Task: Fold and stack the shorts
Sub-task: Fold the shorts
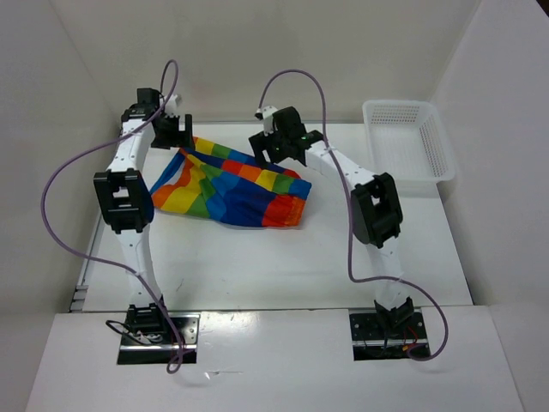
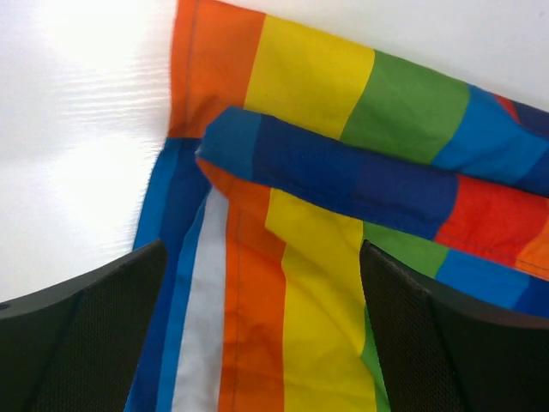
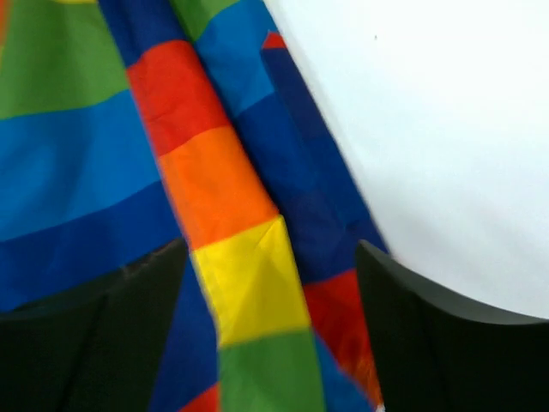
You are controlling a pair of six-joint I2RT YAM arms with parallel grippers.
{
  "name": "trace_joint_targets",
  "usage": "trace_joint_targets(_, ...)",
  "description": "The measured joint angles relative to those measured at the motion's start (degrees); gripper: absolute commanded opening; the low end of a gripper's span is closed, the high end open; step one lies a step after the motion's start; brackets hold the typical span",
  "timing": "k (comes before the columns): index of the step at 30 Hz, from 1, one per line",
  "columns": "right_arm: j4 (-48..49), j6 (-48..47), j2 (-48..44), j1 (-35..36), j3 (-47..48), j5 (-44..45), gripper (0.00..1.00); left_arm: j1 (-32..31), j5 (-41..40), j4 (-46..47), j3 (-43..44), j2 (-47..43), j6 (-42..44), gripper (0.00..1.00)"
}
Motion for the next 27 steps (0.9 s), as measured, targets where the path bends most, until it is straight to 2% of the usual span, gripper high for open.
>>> trace_joint_targets(4,-0.81,2.34,-9.33,-1.55,-7.63,-0.28,0.99,1.11,1.14,-0.22,-1.97,-2.73,-0.11,1.00)
trace_joint_targets(7,-1.53,4.13,-14.53,-5.20,-12.74,-2.27,1.00,1.60,2.36,-0.31,-1.92,-1.46,-0.11,1.00)
trace_joint_targets(13,-3.54,6.14,-14.12,-14.34,-17.07,-9.44,1.00,0.07,2.34,-1.01,2.75,6.82,-0.11,1.00)
trace_joint_targets(19,-5.42,7.19,-12.55,-15.43,-20.83,-19.21,1.00,-1.55,1.36,-1.27,4.61,10.64,-0.13,1.00)
trace_joint_targets(22,-5.99,7.80,-12.55,-15.50,-23.26,-23.58,1.00,-1.84,1.86,-1.29,5.40,10.99,-0.15,0.88)
trace_joint_targets(23,-6.03,8.07,-12.55,-15.54,-24.13,-24.72,1.00,-1.88,2.23,-1.40,5.64,10.99,-0.26,0.74)
trace_joint_targets(26,-6.34,8.44,-12.61,-15.54,-27.21,-27.10,1.00,-2.21,3.02,-1.40,6.54,11.06,-0.13,0.55)
trace_joint_targets(27,-6.69,8.46,-12.66,-15.54,-28.28,-27.58,0.96,-2.38,3.28,-1.44,6.75,11.06,-0.13,0.39)
